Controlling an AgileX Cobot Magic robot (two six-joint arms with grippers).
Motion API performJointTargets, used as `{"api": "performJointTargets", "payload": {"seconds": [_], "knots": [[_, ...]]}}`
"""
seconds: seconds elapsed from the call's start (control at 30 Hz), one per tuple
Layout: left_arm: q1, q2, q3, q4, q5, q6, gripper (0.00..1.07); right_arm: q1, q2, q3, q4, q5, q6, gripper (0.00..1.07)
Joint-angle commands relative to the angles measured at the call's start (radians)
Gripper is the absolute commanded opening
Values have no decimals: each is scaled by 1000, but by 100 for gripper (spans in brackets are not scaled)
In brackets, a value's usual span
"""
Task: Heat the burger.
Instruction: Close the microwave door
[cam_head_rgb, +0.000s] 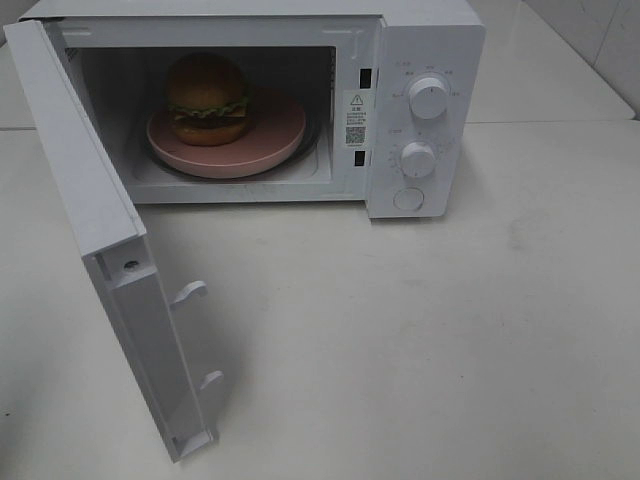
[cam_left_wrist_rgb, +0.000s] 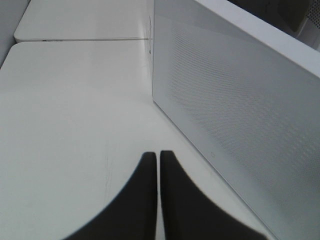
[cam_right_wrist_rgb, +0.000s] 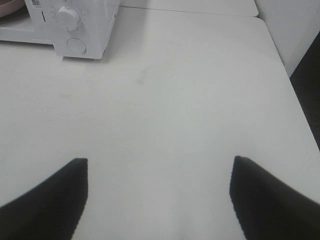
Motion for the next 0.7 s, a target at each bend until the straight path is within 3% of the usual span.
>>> {"api": "performJointTargets", "payload": {"seconds": [0.03, 0.17, 0.3, 0.4, 0.7], "knots": [[-5, 83, 23, -7, -115, 5, 0, -6, -26, 4, 2, -7, 0, 76], [-5, 126, 56, -7, -213, 25, 0, -6, -26, 4, 2, -7, 0, 76], [-5, 166, 150, -48, -411, 126, 0, -6, -26, 4, 2, -7, 0, 76], [-5, 178, 202, -74, -541, 170, 0, -6, -26, 4, 2, -7, 0, 76], [-5, 256, 292, -62, -810, 192, 0, -6, -26, 4, 2, -7, 0, 76]]}}
